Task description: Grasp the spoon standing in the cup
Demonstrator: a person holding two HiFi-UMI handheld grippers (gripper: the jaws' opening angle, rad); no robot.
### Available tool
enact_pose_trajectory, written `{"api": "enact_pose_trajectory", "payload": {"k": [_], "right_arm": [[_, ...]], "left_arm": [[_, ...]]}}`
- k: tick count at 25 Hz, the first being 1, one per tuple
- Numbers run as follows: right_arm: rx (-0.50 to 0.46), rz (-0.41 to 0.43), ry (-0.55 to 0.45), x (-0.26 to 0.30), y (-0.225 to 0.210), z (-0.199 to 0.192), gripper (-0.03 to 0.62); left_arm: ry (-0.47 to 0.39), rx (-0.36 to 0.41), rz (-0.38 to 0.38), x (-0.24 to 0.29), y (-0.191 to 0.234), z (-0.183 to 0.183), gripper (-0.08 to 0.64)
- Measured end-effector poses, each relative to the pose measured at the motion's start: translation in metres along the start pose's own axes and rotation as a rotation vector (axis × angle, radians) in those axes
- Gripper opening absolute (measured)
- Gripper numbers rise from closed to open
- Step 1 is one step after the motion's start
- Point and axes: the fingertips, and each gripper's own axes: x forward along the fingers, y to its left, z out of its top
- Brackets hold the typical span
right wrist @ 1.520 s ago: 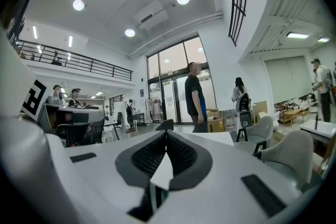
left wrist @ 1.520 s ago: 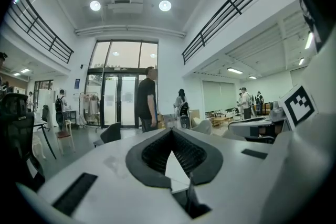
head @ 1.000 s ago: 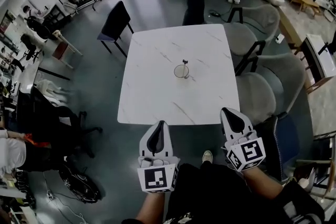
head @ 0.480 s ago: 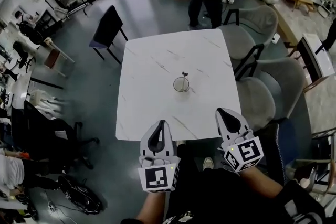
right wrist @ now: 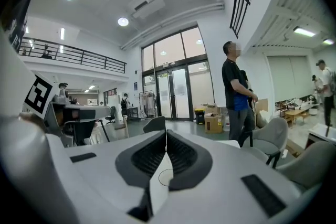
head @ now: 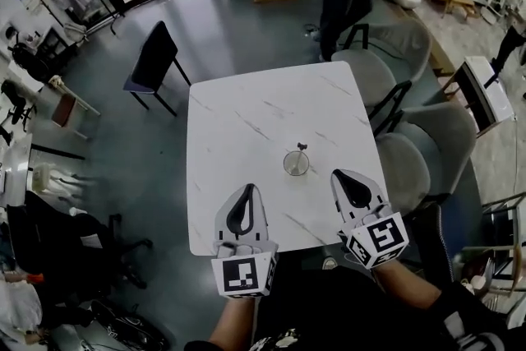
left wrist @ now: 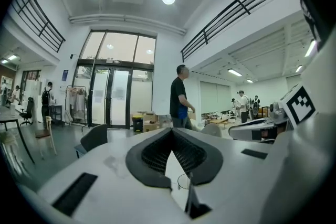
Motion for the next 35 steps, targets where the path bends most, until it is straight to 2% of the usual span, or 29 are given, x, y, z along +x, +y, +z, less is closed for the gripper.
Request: {"api": "enact_pose_trajectory", "payload": {"k": [4, 10, 17, 18, 20, 29, 33, 35], "right_arm": [[-0.020, -0.016, 0.036, 0.027, 0.003, 0.000, 0.064], [-0.024, -0.034, 0.075, 0.053, 0.011, -0.007, 0.064], [0.006, -0.053, 0.153, 0.073, -0.012, -0.039, 0.067], [0.009, -0.045, 0.165, 0.079, -0.016, -0.043, 0.078], [0.022, -0.021, 0.201, 0.091, -0.024, -0.057, 0.199], [0.036, 0.103, 0.354, 0.139, -0.046, -0.124, 0.225], [0.046, 0.153, 0.396, 0.154, -0.044, -0.144, 0.225], [0.043, 0.182, 0.411, 0.159, -0.040, -0.151, 0.226]], "left_arm": [[-0.004, -0.015, -0.030, 0.018, 0.023, -0.001, 0.009], [0.037, -0.054, -0.076, 0.039, 0.051, -0.021, 0.009], [0.091, -0.059, -0.106, 0.065, 0.054, -0.039, 0.009], [0.101, -0.057, -0.105, 0.068, 0.054, -0.043, 0.009], [0.134, -0.050, -0.100, 0.074, 0.053, -0.052, 0.009], [0.268, -0.094, -0.068, 0.089, 0.038, -0.094, 0.009], [0.250, -0.096, -0.065, 0.095, 0.031, -0.101, 0.009], [0.319, -0.128, -0.054, 0.093, 0.028, -0.111, 0.009]]}}
